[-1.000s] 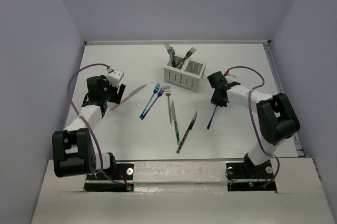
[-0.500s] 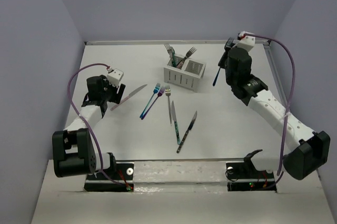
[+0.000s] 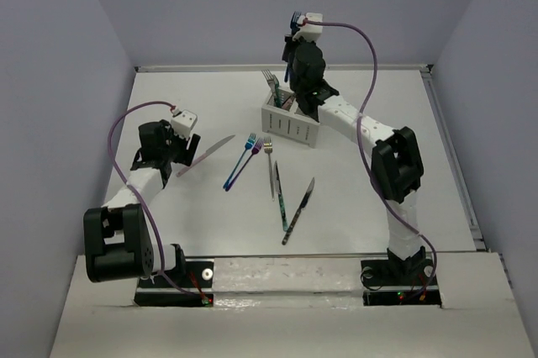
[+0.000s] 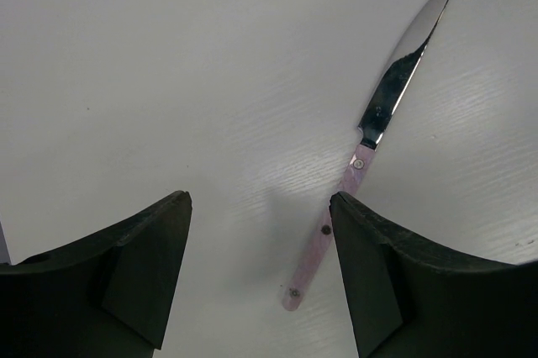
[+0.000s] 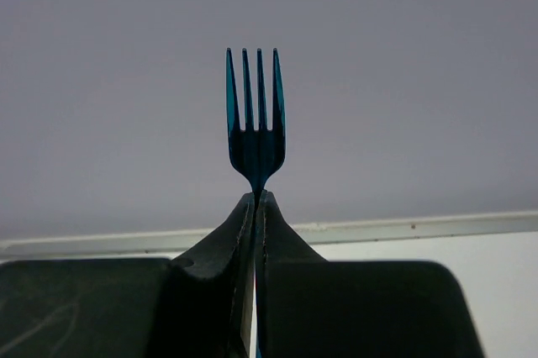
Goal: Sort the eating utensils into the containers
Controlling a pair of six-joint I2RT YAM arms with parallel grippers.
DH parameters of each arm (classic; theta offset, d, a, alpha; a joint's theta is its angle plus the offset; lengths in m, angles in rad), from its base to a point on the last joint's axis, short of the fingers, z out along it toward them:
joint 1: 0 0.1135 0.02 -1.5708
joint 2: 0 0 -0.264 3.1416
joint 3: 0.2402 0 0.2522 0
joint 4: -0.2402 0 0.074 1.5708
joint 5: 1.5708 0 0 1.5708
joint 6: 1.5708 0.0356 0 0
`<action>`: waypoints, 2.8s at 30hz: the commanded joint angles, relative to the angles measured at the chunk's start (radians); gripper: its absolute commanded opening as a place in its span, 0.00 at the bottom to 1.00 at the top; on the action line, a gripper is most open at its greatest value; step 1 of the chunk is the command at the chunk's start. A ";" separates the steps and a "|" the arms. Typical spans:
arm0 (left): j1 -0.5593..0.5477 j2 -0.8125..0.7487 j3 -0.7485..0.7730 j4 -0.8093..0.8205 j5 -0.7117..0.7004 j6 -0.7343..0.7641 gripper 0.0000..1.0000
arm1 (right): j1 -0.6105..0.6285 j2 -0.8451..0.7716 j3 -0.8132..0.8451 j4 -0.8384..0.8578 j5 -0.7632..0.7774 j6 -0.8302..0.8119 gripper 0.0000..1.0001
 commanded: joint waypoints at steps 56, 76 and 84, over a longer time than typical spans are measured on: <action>-0.063 0.492 0.416 -0.629 0.141 0.297 0.00 | 0.054 -0.497 -0.579 -0.231 -0.172 0.198 0.64; -0.050 -0.063 0.446 -0.318 0.486 -0.211 0.00 | 0.067 -0.448 -0.362 -0.361 -0.758 0.465 0.91; -0.128 -0.071 0.483 -0.241 0.474 -0.321 0.00 | 0.167 -0.189 -0.038 -0.361 -0.769 0.525 0.64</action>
